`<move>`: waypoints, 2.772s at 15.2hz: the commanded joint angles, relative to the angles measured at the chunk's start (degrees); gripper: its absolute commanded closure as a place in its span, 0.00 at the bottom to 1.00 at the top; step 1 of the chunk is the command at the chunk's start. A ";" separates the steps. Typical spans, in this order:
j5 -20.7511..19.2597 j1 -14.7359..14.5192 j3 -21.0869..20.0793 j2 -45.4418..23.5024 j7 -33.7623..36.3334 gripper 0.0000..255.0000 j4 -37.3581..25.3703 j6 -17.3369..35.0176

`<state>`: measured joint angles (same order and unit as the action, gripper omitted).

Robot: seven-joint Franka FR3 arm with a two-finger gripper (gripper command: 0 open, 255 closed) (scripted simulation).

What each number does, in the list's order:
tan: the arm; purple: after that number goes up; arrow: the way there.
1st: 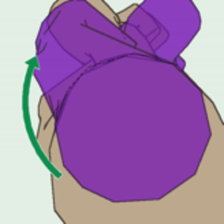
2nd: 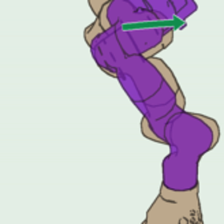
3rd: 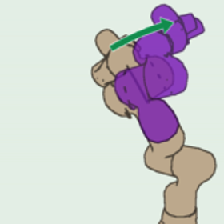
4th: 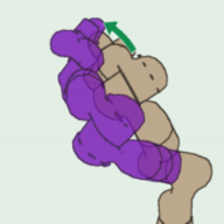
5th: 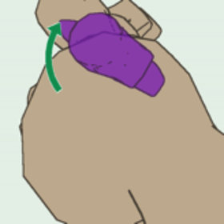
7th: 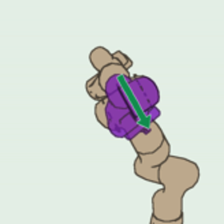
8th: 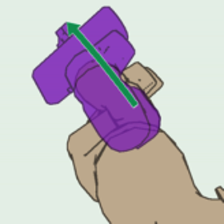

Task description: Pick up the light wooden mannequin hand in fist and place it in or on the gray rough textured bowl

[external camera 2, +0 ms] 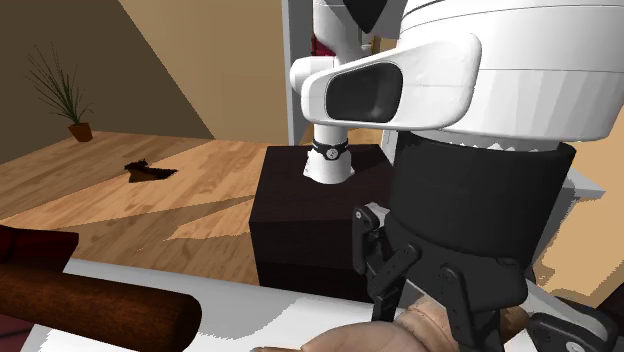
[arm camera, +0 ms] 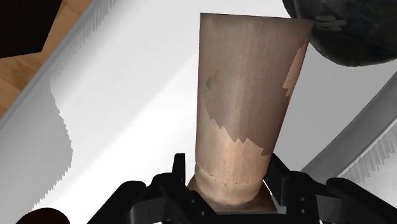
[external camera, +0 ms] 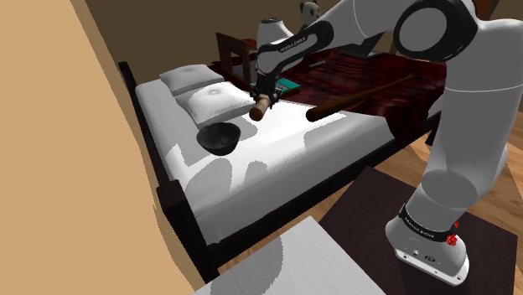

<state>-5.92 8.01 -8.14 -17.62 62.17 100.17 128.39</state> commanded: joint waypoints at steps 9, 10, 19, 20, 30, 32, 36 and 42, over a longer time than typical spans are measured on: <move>-1.44 -3.68 -1.34 -1.24 5.07 1.00 -6.05 -5.10; -1.90 -4.61 -1.60 -2.00 6.37 1.00 -7.10 -5.51; -5.90 -13.64 -3.17 -11.37 16.88 1.00 -20.87 -11.01; -6.30 -14.73 -3.24 -12.75 17.88 1.00 -22.99 -11.88; -7.97 -18.12 -3.10 -18.48 21.50 1.00 -26.72 -10.30; -8.13 -18.09 -3.01 -18.83 21.72 1.00 -25.74 -8.99; -8.39 -18.06 -2.87 -19.44 22.06 1.00 -24.40 -7.07; -8.39 -18.06 -2.87 -19.45 22.06 1.00 -24.41 -7.07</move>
<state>-14.31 -10.05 -11.00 -37.08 84.23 75.76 121.30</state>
